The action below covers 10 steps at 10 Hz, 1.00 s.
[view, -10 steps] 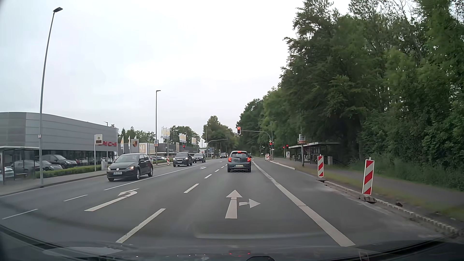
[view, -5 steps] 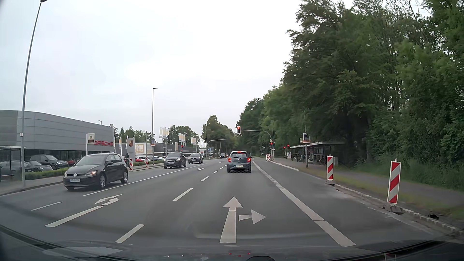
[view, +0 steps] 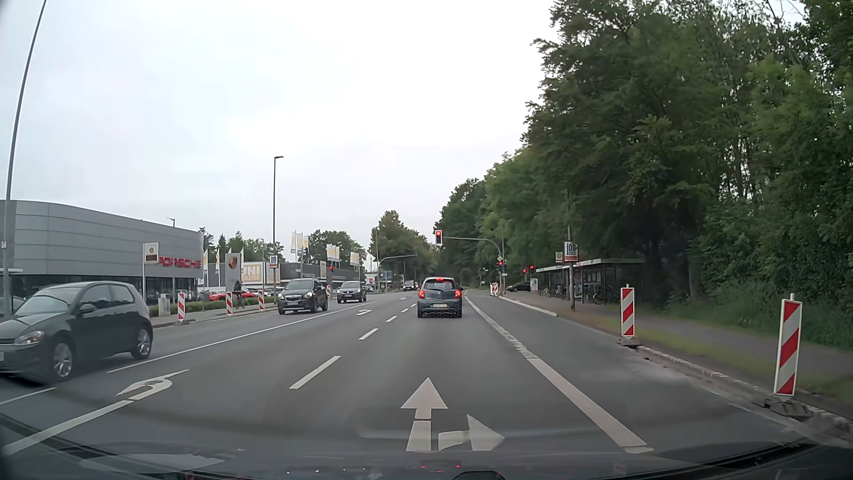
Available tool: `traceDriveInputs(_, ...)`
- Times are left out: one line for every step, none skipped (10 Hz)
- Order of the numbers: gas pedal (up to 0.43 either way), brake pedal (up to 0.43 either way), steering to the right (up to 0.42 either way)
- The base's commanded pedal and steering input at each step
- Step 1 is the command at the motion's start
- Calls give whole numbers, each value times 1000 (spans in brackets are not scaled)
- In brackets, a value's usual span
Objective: Follow the waypoints while adhering to traffic rules and regulations
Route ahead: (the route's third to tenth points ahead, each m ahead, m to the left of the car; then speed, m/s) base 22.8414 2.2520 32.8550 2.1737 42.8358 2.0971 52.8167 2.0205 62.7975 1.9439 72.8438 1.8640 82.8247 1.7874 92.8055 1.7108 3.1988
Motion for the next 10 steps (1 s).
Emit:
traceDriveInputs(39,0,0)
traceDriveInputs(39,0,0)
traceDriveInputs(39,0,0)
traceDriveInputs(39,0,0)
traceDriveInputs(39,0,0)
traceDriveInputs(39,0,0)
traceDriveInputs(28,0,0)
traceDriveInputs(0,0,0)
traceDriveInputs(0,0,0)
traceDriveInputs(0,0,0)
